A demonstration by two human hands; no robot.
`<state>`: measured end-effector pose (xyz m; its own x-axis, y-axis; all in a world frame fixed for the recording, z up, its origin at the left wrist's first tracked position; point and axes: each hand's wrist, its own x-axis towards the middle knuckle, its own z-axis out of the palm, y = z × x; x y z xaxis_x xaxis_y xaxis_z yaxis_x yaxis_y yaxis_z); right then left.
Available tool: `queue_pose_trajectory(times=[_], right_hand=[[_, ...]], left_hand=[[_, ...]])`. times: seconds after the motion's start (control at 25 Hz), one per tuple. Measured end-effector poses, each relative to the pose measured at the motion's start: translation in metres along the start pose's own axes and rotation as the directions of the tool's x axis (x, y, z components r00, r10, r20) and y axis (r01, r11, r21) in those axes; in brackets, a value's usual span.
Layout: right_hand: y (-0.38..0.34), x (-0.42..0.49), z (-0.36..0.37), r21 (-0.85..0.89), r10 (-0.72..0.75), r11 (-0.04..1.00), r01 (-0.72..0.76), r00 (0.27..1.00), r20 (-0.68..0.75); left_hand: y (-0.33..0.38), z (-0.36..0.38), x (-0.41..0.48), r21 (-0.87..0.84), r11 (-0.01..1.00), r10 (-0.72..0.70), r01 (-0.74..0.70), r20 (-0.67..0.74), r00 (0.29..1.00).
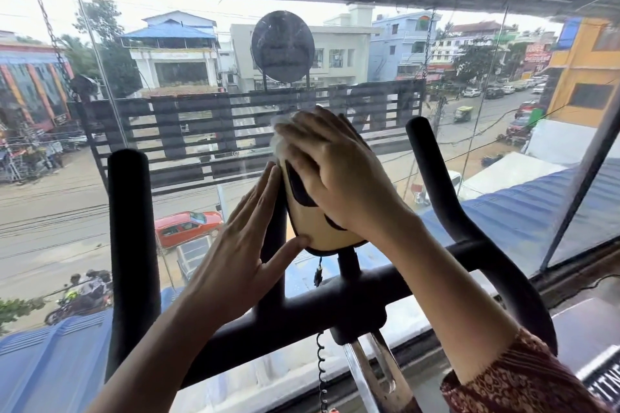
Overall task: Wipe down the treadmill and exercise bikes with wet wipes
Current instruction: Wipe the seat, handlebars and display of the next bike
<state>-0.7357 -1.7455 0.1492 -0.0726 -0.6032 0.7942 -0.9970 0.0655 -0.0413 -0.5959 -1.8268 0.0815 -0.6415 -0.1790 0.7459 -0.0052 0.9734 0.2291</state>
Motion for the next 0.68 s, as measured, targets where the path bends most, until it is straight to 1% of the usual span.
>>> queue_pose_trajectory(times=[0.04,0.08,0.12,0.16,0.2,0.24,0.32,0.36,0.4,0.44,0.52,0.6,0.68], right_hand=[[0.006,0.000,-0.003,0.083,0.115,0.990,-0.111,0.993,-0.041],[0.013,-0.002,-0.007,0.190,0.269,0.948,-0.254,0.962,-0.054],[0.019,-0.009,-0.009,0.289,0.419,0.873,-0.393,0.908,-0.031],[0.020,-0.020,-0.010,0.344,0.511,0.807,-0.480,0.859,0.001],[0.015,-0.034,-0.009,0.371,0.543,0.779,-0.505,0.840,0.003],[0.003,-0.049,-0.005,0.368,0.521,0.799,-0.475,0.853,-0.030],[-0.025,-0.068,0.007,0.277,0.351,0.908,-0.313,0.931,-0.099],[-0.028,-0.069,0.011,0.226,0.255,0.947,-0.227,0.962,-0.101],[-0.025,-0.065,0.011,0.203,0.190,0.964,-0.170,0.978,-0.085],[-0.018,-0.059,0.010,0.199,0.175,0.967,-0.157,0.982,-0.075],[-0.003,-0.051,0.005,0.229,0.236,0.951,-0.205,0.965,-0.116],[-0.003,-0.056,0.007,0.242,0.302,0.935,-0.258,0.939,-0.165],[-0.020,-0.065,0.013,0.210,0.265,0.950,-0.231,0.951,-0.156]], left_hand=[[0.000,0.000,0.000,-0.009,1.000,-0.001,0.001,0.002,1.000],[0.000,0.000,-0.001,-0.014,1.000,-0.003,0.003,0.004,1.000],[0.000,0.000,-0.002,-0.017,1.000,-0.003,0.004,0.004,1.000],[0.000,0.000,-0.002,-0.018,1.000,-0.004,0.004,0.003,1.000],[0.000,0.000,-0.002,-0.017,1.000,-0.007,0.007,0.002,1.000],[0.000,0.000,-0.001,-0.013,1.000,-0.008,0.008,0.003,1.000],[-0.001,0.000,0.000,-0.002,1.000,0.000,0.000,-0.008,1.000],[-0.001,0.000,0.001,0.003,1.000,0.004,-0.004,-0.015,1.000],[-0.001,0.000,0.001,0.002,1.000,0.004,-0.004,-0.016,1.000],[0.000,0.000,0.000,-0.003,1.000,-0.001,0.001,-0.012,1.000],[0.001,-0.001,-0.002,-0.011,1.000,-0.018,0.018,-0.005,1.000],[0.002,-0.001,-0.003,-0.016,0.999,-0.032,0.032,0.004,0.999],[0.002,0.000,-0.004,-0.025,0.999,-0.041,0.041,0.008,0.999]])
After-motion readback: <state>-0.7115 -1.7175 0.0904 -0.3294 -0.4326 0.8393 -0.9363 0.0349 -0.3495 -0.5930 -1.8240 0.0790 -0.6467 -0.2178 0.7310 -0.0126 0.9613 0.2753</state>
